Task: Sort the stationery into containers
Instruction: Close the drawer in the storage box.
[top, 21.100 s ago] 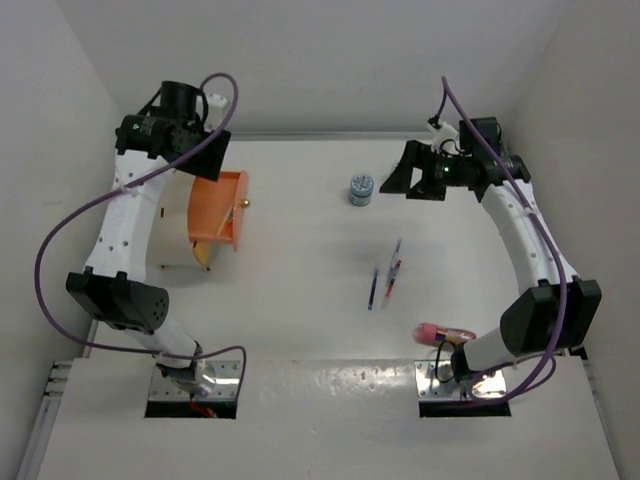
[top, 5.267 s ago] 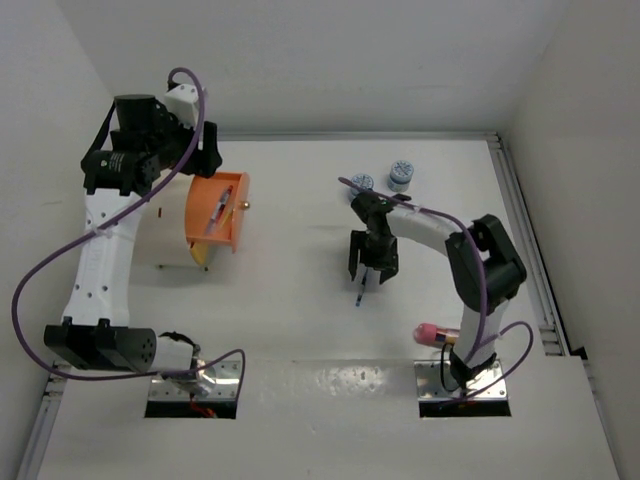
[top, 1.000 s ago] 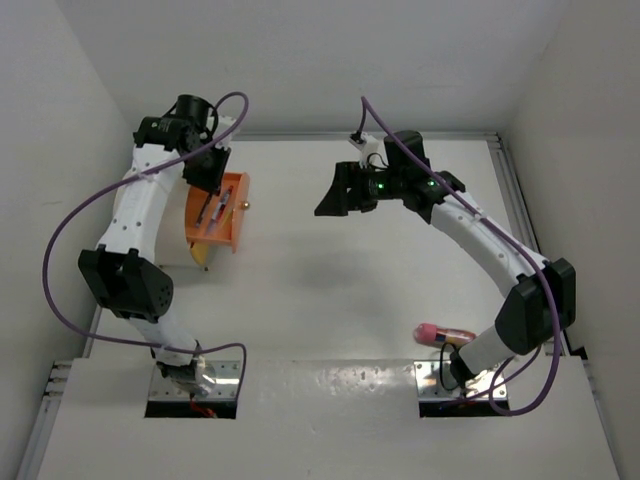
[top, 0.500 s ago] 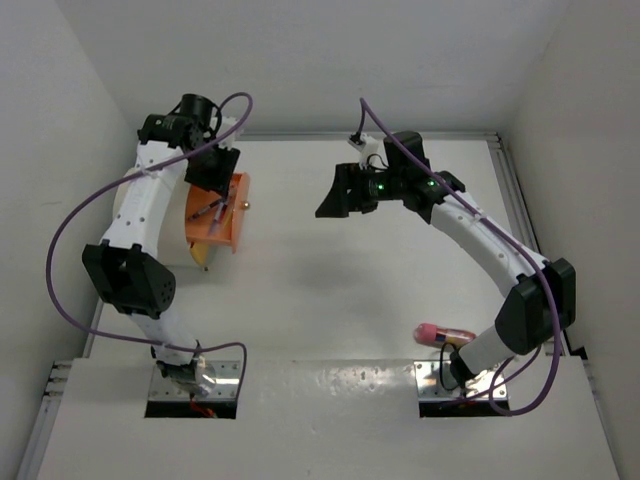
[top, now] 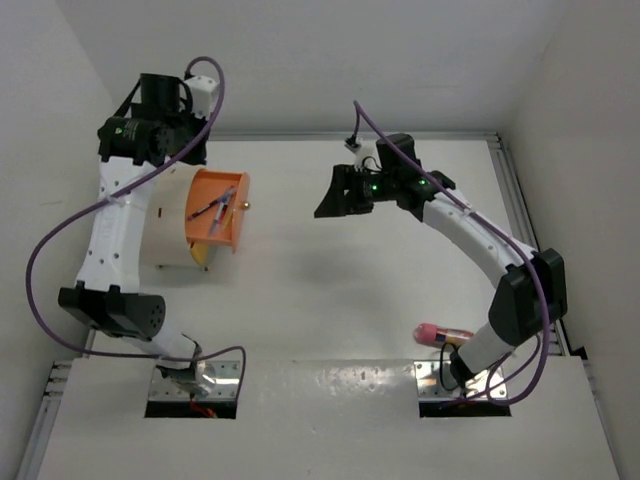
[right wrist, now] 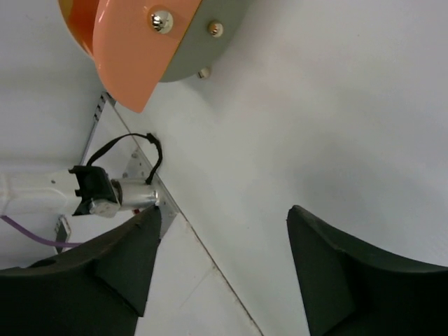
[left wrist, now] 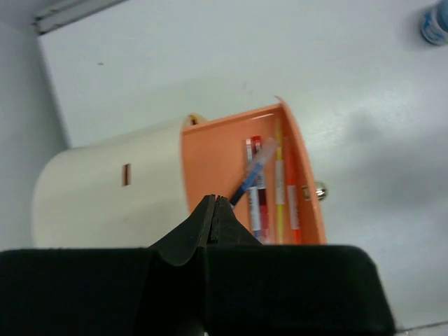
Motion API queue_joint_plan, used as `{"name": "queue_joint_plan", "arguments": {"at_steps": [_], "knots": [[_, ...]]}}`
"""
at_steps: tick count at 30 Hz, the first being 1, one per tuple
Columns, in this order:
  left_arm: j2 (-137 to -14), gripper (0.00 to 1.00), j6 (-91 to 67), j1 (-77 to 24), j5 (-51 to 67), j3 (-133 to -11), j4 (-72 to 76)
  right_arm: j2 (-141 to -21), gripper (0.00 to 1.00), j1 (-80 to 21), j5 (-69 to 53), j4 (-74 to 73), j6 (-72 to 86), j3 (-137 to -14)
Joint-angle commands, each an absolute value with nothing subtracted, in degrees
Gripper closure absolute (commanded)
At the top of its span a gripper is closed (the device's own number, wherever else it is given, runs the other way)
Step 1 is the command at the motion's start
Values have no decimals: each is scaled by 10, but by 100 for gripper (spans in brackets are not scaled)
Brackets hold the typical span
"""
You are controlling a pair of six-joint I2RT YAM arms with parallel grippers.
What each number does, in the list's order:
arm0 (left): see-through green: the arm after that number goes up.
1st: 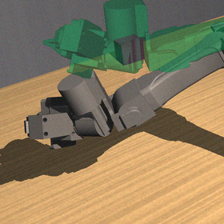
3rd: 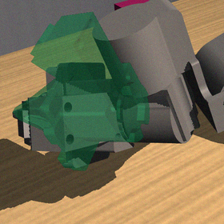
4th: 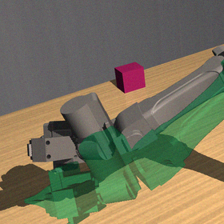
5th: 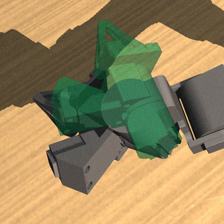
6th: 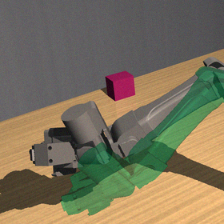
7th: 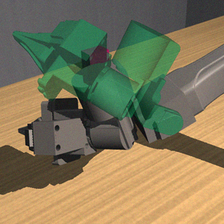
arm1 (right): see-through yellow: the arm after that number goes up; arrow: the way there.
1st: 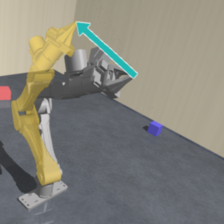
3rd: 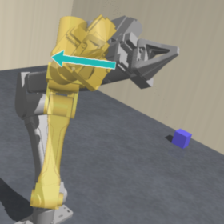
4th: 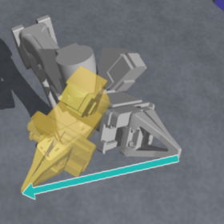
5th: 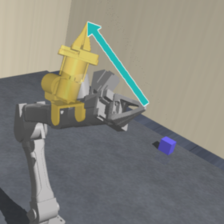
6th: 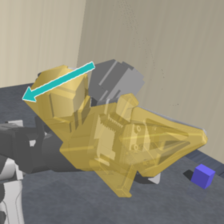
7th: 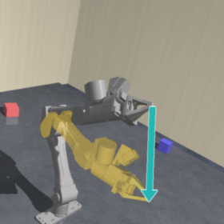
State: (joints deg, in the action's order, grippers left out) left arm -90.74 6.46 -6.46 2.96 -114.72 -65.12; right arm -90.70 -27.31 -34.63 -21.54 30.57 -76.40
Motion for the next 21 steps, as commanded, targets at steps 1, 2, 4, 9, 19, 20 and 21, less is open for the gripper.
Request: {"name": "queue_joint_plan", "arguments": {"at_steps": [1, 2, 4, 9, 19, 20, 21], "knots": [[-862, 97, 49, -27, -31, -1156, -620, -940, 31, -287, -340, -184, 356, -785], [-858, 95, 48, -14, -25, -1144, -630, -971, 37, -292, -358, -180, 373, -807], [-844, 88, 52, 29, -17, -1126, -630, -1008, 50, -307, -380, -178, 398, -866], [-852, 85, 62, 96, -16, -1127, -652, -1091, 66, -333, -422, -105, 489, -913], [-872, 75, 84, 177, 106, -1066, -688, -1142, 59, -359, -446, -26, 583, -926], [-871, 74, 84, 180, 113, -1059, -686, -1146, 59, -359, -445, -20, 590, -926], [-871, 74, 82, 182, 117, -1051, -680, -1155, 59, -359, -446, -13, 596, -927]]}}
